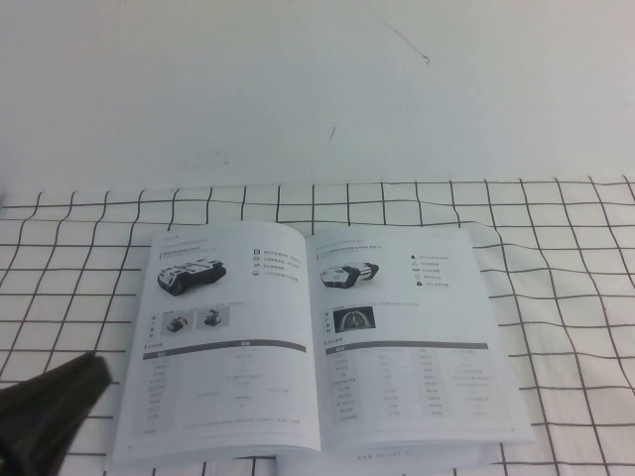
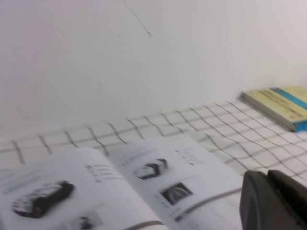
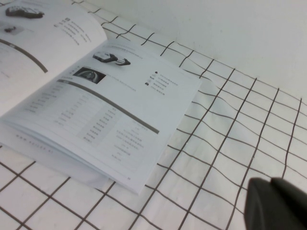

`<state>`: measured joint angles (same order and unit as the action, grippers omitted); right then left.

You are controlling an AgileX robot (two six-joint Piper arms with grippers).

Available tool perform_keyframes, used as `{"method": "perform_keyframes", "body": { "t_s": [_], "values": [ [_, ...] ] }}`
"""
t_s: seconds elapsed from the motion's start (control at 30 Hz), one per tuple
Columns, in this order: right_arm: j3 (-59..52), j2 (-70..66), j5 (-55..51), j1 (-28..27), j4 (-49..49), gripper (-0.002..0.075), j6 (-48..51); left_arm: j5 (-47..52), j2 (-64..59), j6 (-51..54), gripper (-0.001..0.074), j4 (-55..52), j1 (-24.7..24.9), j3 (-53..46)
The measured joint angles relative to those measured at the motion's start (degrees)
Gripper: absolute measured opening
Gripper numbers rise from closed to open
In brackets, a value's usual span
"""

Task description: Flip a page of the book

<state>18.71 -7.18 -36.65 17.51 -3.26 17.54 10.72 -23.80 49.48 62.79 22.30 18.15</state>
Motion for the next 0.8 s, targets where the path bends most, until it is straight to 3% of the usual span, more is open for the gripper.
{"method": "perform_keyframes", "body": {
  "t_s": [0.27,0.53,0.6,0.8],
  "values": [
    [0.0,0.0,0.0,0.0,0.0,0.0,0.0,-2.41,21.0,13.73,-0.0002,0.0,-11.14,-13.19],
    [-0.09,0.0,0.0,0.0,0.0,0.0,0.0,-6.95,24.32,16.89,-0.0002,-1.1,-13.56,-19.64],
    [-0.09,0.0,0.0,0.0,0.0,0.0,0.0,-6.98,24.32,10.41,-0.0002,-9.19,-13.56,-19.68],
    [-0.09,0.0,0.07,0.0,0.0,0.0,0.0,-2.31,24.36,-31.92,-0.0002,-45.7,-13.56,-19.68]
  ]
}}
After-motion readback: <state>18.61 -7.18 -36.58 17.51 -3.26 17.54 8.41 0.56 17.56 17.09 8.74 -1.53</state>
